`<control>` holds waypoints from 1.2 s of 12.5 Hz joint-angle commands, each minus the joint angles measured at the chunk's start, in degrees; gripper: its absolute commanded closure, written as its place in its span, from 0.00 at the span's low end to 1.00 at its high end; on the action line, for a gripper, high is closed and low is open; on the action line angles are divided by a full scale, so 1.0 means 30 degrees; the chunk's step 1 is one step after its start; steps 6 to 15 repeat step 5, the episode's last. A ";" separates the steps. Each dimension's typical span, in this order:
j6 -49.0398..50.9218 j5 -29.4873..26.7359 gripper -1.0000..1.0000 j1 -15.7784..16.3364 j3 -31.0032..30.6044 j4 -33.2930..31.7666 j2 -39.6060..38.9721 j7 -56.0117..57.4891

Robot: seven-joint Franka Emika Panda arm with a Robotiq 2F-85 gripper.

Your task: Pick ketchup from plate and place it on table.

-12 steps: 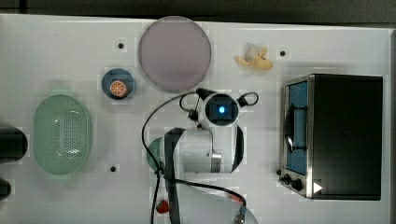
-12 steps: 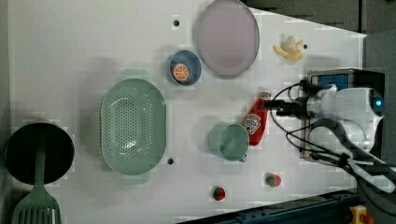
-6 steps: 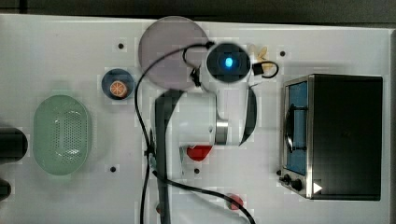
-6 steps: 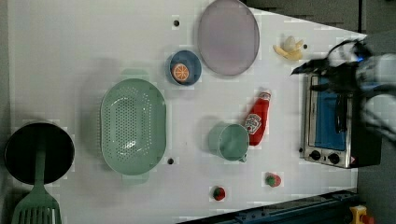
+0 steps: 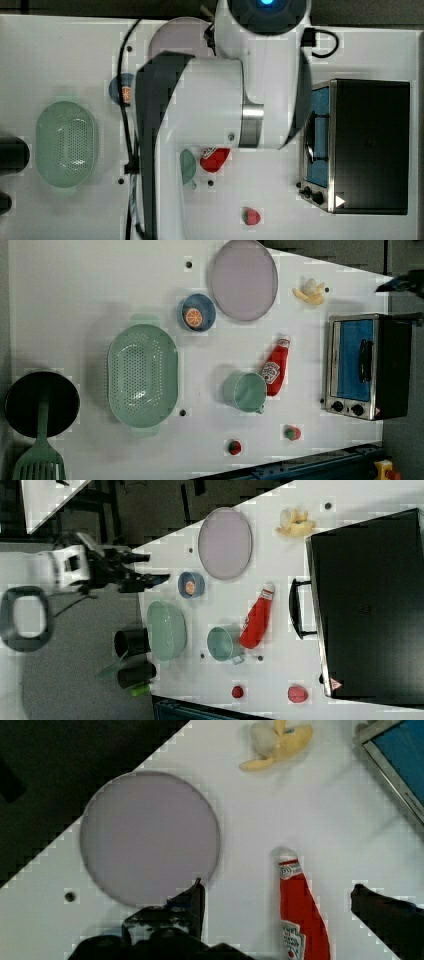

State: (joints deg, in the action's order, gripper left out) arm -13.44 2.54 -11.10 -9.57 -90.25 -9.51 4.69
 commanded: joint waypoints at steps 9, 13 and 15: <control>0.4945 0.0073 0.00 0.0313 -0.0092 0.2759 -0.0030 -0.1071; 0.4945 0.0073 0.00 0.0313 -0.0092 0.2759 -0.0030 -0.1071; 0.4945 0.0073 0.00 0.0313 -0.0092 0.2759 -0.0030 -0.1071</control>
